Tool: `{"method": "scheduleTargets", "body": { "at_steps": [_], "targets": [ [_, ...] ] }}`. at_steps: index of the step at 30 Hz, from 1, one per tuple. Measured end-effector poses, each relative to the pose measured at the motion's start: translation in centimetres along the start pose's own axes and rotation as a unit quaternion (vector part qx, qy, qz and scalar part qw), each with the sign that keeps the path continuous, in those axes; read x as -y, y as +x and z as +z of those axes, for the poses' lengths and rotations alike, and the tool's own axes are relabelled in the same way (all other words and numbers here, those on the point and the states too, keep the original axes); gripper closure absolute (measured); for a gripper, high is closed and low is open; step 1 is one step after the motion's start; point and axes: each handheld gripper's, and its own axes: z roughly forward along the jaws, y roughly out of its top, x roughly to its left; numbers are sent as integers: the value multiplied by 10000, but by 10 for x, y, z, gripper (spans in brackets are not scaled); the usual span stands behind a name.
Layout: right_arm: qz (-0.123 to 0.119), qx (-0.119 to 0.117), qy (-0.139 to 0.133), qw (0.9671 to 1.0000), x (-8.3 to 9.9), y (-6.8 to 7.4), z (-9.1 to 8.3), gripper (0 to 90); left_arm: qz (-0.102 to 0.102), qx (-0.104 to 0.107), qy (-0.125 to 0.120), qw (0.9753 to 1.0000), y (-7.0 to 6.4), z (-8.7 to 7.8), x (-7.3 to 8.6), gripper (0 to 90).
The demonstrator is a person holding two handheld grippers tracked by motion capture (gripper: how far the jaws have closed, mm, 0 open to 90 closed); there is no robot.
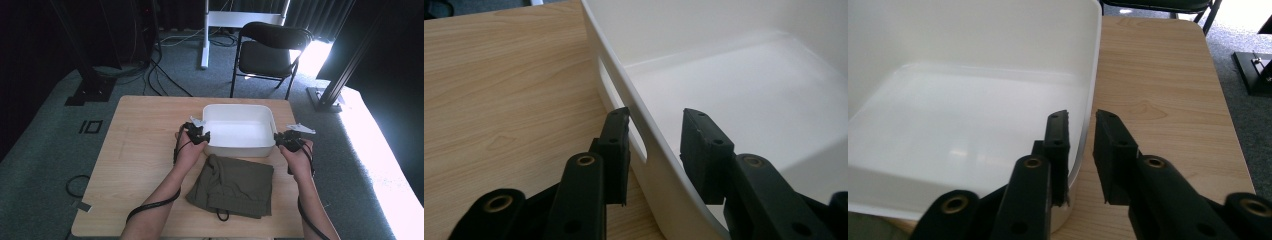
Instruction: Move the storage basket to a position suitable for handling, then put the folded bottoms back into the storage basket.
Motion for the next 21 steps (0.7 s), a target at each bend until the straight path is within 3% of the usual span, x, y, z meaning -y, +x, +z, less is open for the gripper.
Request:
{"method": "scheduleTargets", "body": {
  "at_steps": [3, 8, 10, 11, 14, 15, 21],
  "targets": [
    [-6, -23, -145, 9999, -3, -2, -2, 677, -47, 71, 22, 10000, 1, -2, 0, 621],
    [22, -461, -401, 9981, -8, -3, -4, 429, -41, 173, 53, 9998, 3, -6, -1, 531],
    [12, -589, -380, 9975, -9, -2, -3, 391, -58, 190, 34, 9998, 4, -7, -1, 450],
    [-61, -733, -370, 9966, -11, 0, -4, 318, -50, 263, 7, 9996, 5, -9, -2, 391],
    [-91, -726, -407, 9965, -11, 1, -4, 277, -103, 343, -1, 9994, 7, -13, -3, 322],
    [-125, -656, -485, 9966, -11, 5, -3, 195, -119, 406, -16, 9991, 8, -15, -3, 322],
    [-274, -776, -444, 9956, -12, 10, -4, 196, 170, 454, -47, 9988, 8, -26, -3, 246]
  ]
}}
